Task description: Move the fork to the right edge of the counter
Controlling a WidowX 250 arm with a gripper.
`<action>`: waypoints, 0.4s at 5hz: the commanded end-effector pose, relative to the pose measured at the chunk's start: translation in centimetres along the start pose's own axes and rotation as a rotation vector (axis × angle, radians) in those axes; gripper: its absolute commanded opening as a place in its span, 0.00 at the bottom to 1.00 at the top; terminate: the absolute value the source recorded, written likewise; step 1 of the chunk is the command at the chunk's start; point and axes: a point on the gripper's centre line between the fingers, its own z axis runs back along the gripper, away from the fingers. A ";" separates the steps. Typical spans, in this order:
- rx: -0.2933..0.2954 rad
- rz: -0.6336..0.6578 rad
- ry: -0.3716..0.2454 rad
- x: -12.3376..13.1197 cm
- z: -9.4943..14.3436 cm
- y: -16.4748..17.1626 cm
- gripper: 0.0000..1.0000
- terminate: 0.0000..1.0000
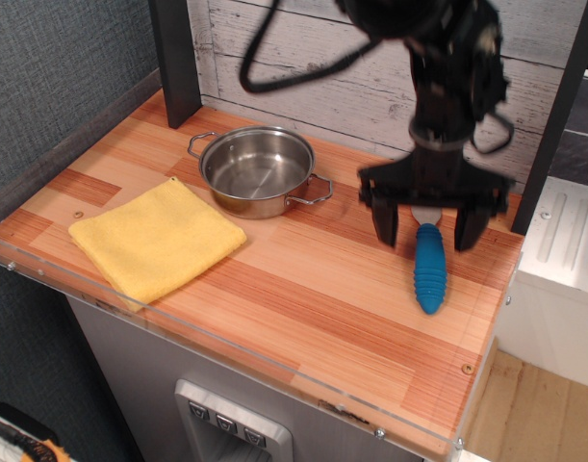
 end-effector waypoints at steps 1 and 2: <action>0.062 0.013 -0.067 -0.1 5.6 1.5 1.00 0.00; 0.119 -0.155 -0.016 -0.5 7.4 3.1 1.00 0.00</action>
